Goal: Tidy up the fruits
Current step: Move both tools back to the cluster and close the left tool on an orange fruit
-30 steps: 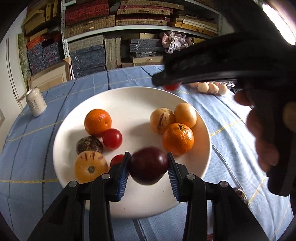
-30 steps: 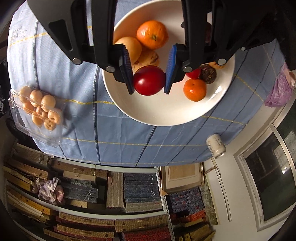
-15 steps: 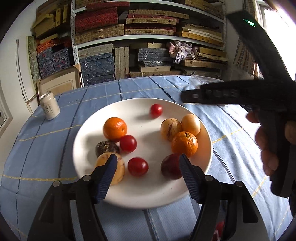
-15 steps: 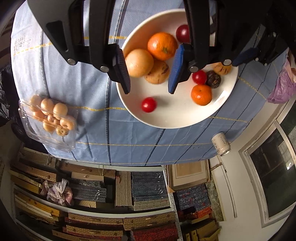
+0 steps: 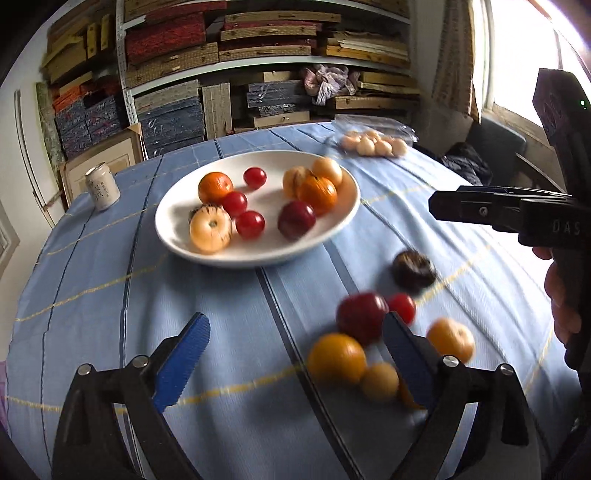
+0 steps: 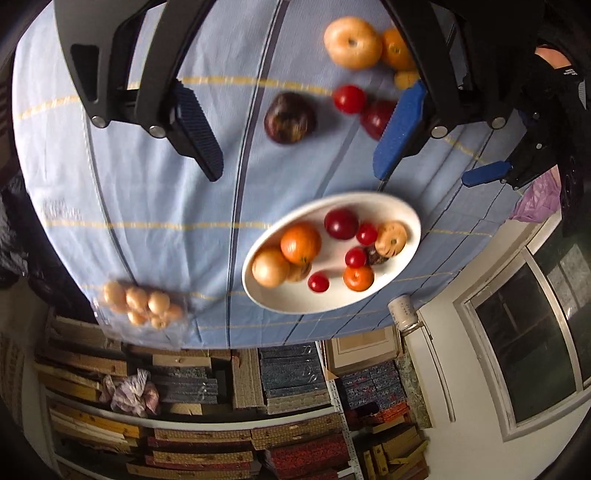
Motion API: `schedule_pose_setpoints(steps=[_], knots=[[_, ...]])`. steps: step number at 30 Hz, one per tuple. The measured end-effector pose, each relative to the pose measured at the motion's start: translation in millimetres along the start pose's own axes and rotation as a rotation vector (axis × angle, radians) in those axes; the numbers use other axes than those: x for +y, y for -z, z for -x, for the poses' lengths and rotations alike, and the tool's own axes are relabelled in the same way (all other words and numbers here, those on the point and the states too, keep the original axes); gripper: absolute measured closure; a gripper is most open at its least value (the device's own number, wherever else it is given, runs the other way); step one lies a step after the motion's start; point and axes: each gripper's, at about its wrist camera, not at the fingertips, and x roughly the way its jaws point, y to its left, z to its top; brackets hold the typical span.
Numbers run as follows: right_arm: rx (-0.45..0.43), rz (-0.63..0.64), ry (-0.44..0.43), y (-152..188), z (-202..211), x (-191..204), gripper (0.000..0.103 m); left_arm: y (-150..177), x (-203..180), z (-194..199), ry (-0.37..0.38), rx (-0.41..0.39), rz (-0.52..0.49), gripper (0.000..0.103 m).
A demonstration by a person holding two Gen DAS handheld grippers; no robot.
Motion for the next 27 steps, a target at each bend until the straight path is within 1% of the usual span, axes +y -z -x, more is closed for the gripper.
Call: schedule_pose_setpoints(steps=[3, 6, 9, 10, 11, 12, 13, 16, 17, 18, 19, 20, 24, 27], knots=[[0.005, -0.028, -0.008, 18, 3, 0, 0.022, 9, -4, -3, 0.014, 0.023, 0.005, 0.008], [-0.015, -0.016, -0.004, 30, 7, 4, 0.022, 13, -7, -6, 0.041, 0.034, 0.008, 0.008], [-0.041, -0.014, -0.009, 32, 9, 4, 0.022, 15, -11, -12, 0.037, 0.041, -0.003, 0.008], [-0.044, -0.019, -0.015, 31, 10, 3, 0.022, 16, -9, -15, 0.036, 0.048, 0.005, 0.010], [-0.051, -0.023, -0.019, 33, 11, 2, 0.022, 16, -7, -17, 0.034, 0.054, 0.014, 0.017], [-0.054, -0.023, -0.019, 33, 11, 1, 0.022, 17, -4, -21, 0.028, 0.063, 0.028, 0.020], [-0.052, -0.019, -0.017, 34, 11, 1, 0.022, 17, -1, -21, 0.030, 0.064, 0.039, 0.025], [-0.032, -0.003, -0.031, 38, 8, 3, 0.022, 19, 2, -26, 0.020, 0.079, 0.045, 0.034], [-0.021, 0.007, -0.033, 39, 6, 5, 0.022, 20, 2, -27, 0.019, 0.085, 0.040, 0.040], [-0.007, 0.021, -0.039, 40, 5, 7, 0.022, 21, 2, -28, 0.026, 0.085, 0.039, 0.040], [0.001, 0.031, -0.047, 41, 4, 9, 0.022, 21, 2, -28, 0.022, 0.080, 0.040, 0.047], [0.005, 0.039, -0.052, 42, 4, 11, 0.022, 21, 2, -29, 0.035, 0.085, 0.035, 0.064], [0.011, 0.095, -0.073, 44, 10, 18, 0.022, 23, 4, -30, 0.053, 0.077, 0.039, 0.065], [0.030, 0.141, -0.093, 47, 11, 24, 0.026, 22, 12, -29, 0.068, 0.065, 0.076, 0.065]])
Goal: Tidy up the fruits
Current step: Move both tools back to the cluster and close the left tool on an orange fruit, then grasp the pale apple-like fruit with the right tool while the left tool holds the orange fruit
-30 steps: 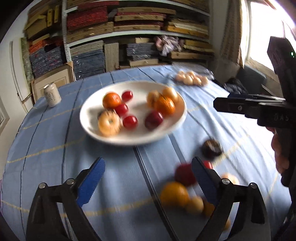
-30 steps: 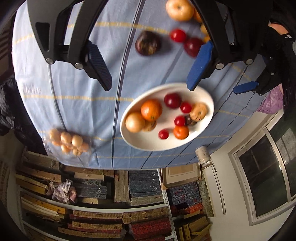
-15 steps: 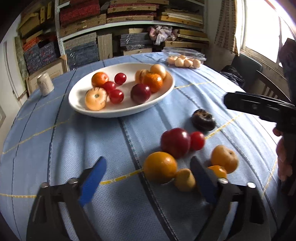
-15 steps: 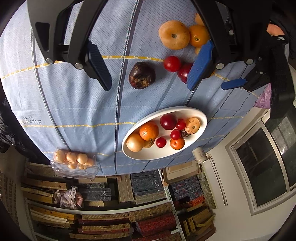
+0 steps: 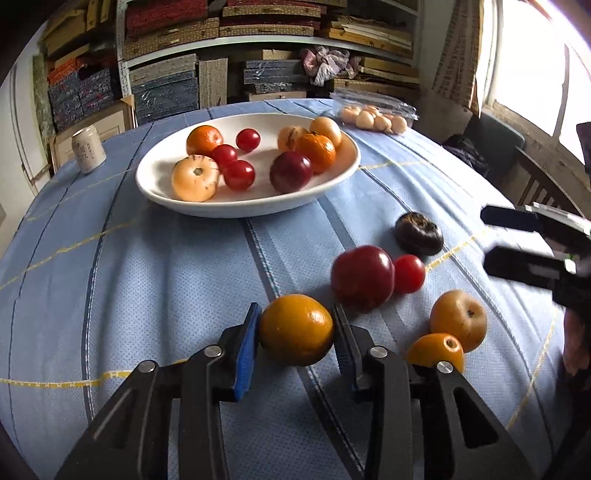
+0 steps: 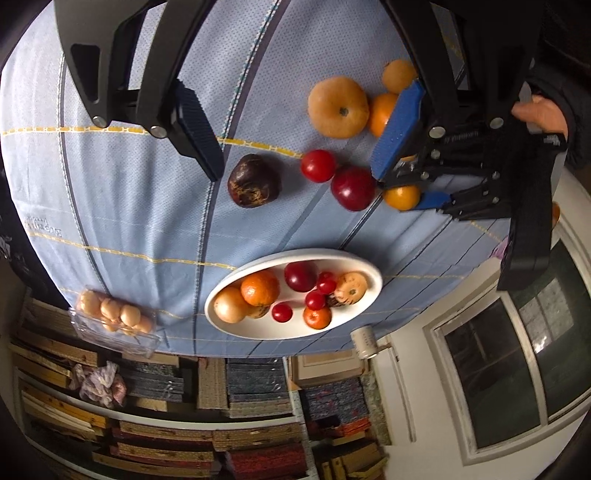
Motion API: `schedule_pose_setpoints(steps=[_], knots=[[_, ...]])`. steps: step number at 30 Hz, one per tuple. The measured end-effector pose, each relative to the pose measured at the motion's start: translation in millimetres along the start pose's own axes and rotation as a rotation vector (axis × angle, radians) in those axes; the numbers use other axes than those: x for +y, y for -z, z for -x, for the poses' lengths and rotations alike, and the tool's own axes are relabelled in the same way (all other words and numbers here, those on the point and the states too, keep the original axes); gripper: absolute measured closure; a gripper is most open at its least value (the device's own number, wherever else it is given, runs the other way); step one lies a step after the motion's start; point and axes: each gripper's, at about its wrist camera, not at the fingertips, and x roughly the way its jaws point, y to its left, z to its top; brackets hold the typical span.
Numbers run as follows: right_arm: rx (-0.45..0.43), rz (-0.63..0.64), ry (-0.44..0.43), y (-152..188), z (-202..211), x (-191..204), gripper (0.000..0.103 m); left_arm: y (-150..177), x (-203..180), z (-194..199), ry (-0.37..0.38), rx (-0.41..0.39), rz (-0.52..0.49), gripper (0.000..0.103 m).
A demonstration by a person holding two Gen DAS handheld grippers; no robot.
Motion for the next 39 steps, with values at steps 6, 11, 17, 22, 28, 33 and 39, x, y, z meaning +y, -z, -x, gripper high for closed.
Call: schedule_pose_setpoints(steps=[6, 11, 17, 22, 28, 33, 39], knots=[[0.050, 0.129, -0.058, 8, -1, 18, 0.032, -2, 14, 3, 0.000, -0.012, 0.056, 0.065], [0.087, 0.219, -0.070, 19, -6, 32, 0.033, -1, 11, 2, -0.010, -0.011, 0.044, 0.065], [0.109, 0.235, -0.070, 24, -10, 36, 0.033, 0, 14, 2, -0.007, -0.007, 0.055, 0.065], [0.123, 0.234, -0.073, 27, -14, 34, 0.033, 0, 15, 1, -0.007, -0.002, 0.058, 0.065], [0.142, 0.238, -0.072, 30, -18, 33, 0.034, 0, 14, 1, -0.006, 0.001, 0.059, 0.065], [0.151, 0.219, -0.081, 30, -19, 28, 0.037, 0, 15, 1, -0.006, 0.002, 0.062, 0.065], [0.169, 0.210, -0.049, 31, -26, 22, 0.044, 0, 15, 1, -0.003, 0.006, 0.059, 0.065]])
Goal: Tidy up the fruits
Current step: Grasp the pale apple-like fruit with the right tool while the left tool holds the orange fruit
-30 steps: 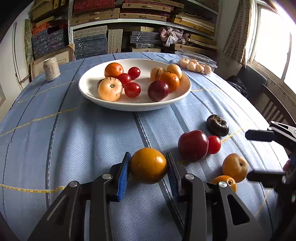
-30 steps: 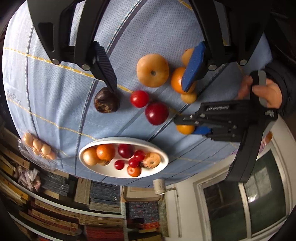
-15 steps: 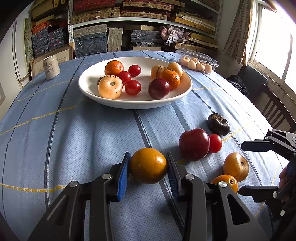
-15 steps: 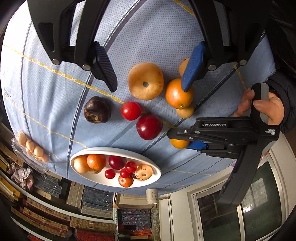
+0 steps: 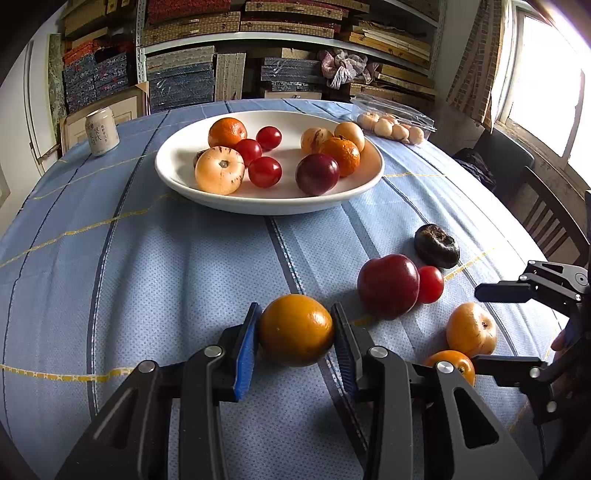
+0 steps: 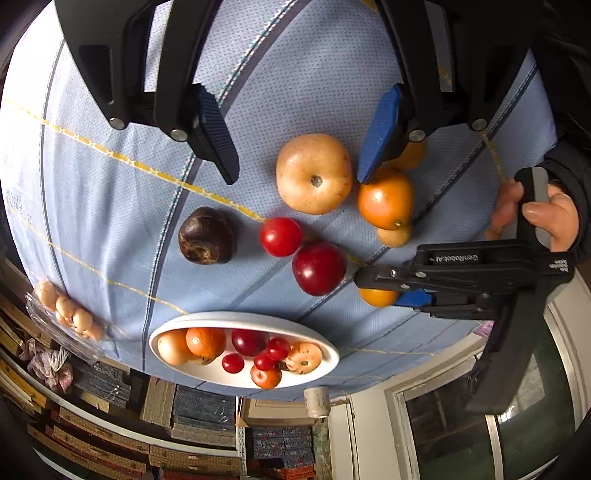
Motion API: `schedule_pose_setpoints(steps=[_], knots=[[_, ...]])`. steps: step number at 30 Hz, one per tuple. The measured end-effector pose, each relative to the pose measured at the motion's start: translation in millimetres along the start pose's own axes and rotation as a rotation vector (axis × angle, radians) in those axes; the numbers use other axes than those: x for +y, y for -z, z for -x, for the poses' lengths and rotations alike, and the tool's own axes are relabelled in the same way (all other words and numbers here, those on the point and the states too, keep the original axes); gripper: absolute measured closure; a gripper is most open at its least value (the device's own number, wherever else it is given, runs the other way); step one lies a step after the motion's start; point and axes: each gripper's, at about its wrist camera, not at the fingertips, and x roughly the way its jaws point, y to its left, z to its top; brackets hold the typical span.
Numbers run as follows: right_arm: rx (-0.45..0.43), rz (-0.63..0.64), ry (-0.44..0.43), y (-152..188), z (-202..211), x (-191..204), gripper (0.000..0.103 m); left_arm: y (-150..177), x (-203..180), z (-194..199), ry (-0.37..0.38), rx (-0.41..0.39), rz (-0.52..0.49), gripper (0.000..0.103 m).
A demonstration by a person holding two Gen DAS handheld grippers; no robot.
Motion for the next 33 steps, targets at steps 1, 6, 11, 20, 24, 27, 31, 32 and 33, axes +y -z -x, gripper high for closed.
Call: schedule_pose_setpoints(steps=[1, 6, 11, 20, 24, 27, 31, 32, 33], knots=[[0.002, 0.012, 0.002, 0, -1, 2, 0.044, 0, 0, 0, 0.000, 0.000, 0.000, 0.065], [0.015, 0.054, 0.018, 0, -11, 12, 0.056, 0, -1, -1, 0.002, 0.002, -0.001, 0.065], [0.006, 0.032, 0.003, -1, -11, 11, 0.062, 0, -1, -1, 0.002, 0.002, -0.001, 0.065], [-0.040, -0.040, -0.009, -5, -3, 0, 0.062, -2, 1, 0, -0.001, -0.006, 0.015, 0.065], [-0.071, -0.086, -0.023, -8, 3, -9, 0.062, -2, 3, 3, -0.002, -0.018, 0.025, 0.065], [-0.092, -0.111, -0.028, -9, 8, -12, 0.062, -3, 3, 7, -0.001, -0.029, 0.031, 0.065], [-0.107, -0.129, -0.034, -11, 12, -14, 0.062, -5, 3, 10, 0.001, -0.035, 0.031, 0.065], [-0.112, -0.134, -0.034, -12, 14, -15, 0.062, -5, 3, 10, 0.000, -0.037, 0.032, 0.065], [-0.114, -0.144, -0.038, -13, 15, -15, 0.062, -7, 4, 12, -0.001, -0.042, 0.035, 0.065]])
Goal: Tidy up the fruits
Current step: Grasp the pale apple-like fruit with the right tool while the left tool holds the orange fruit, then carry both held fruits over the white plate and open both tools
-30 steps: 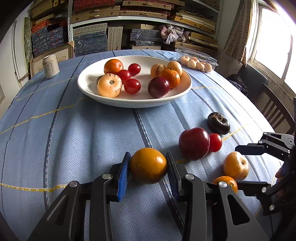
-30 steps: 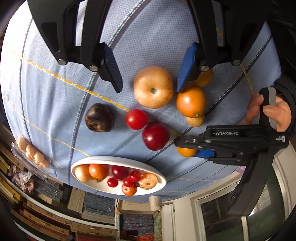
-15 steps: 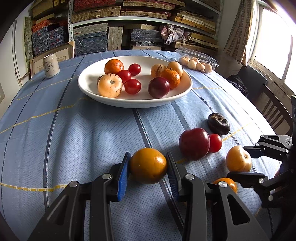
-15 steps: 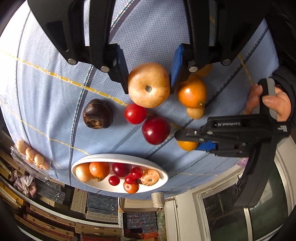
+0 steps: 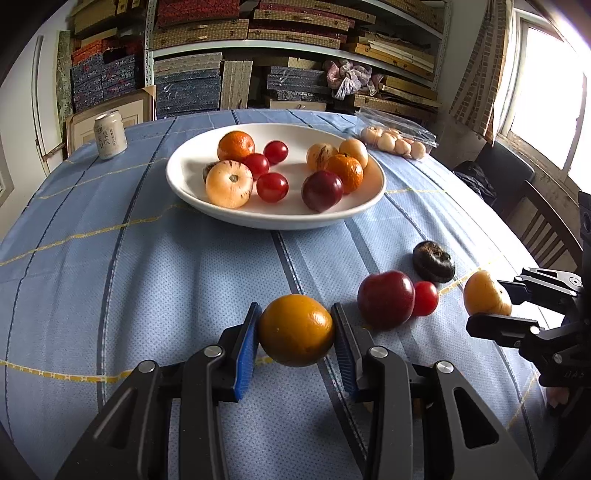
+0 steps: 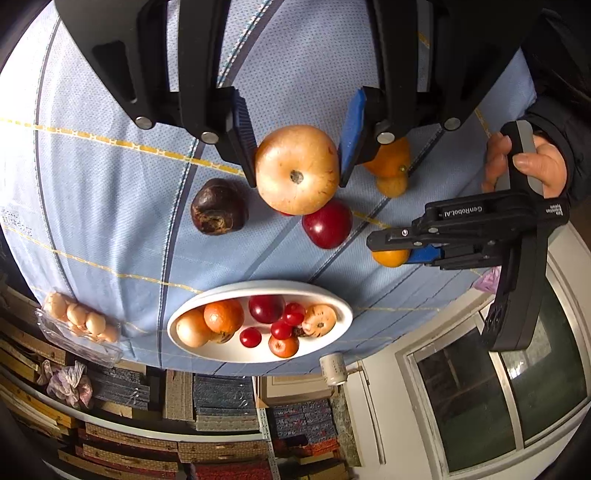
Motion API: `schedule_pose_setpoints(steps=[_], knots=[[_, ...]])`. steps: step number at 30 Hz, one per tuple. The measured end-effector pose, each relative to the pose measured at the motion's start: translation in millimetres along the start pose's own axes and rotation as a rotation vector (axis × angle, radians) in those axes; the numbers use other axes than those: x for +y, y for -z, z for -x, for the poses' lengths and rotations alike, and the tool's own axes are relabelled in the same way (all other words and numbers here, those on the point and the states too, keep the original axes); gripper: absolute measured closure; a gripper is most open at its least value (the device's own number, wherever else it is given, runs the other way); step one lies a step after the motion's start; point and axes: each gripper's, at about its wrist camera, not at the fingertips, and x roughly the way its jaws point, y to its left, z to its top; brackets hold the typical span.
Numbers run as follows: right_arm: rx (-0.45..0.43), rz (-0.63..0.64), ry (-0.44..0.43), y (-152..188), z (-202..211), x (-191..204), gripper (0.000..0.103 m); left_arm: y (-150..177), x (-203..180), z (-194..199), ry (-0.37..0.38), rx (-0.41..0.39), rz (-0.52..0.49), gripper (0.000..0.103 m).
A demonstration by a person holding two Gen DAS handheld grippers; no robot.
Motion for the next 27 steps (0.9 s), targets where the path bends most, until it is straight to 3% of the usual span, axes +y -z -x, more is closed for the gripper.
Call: schedule_pose_setpoints(steps=[7, 13, 22, 27], knots=[[-0.025, -0.039, -0.007, -24, 18, -1, 0.062, -19, 5, 13, -0.017, -0.033, 0.003, 0.065], [-0.038, 0.010, 0.038, -77, 21, -10, 0.062, -61, 9, 10, -0.038, -0.082, -0.025, 0.065], [-0.025, 0.019, 0.125, -166, -29, -43, 0.062, -132, 16, -29, -0.056, -0.108, -0.035, 0.065], [-0.004, 0.005, 0.167, -197, -72, -70, 0.062, -151, 23, -59, -0.067, -0.095, -0.031, 0.065]])
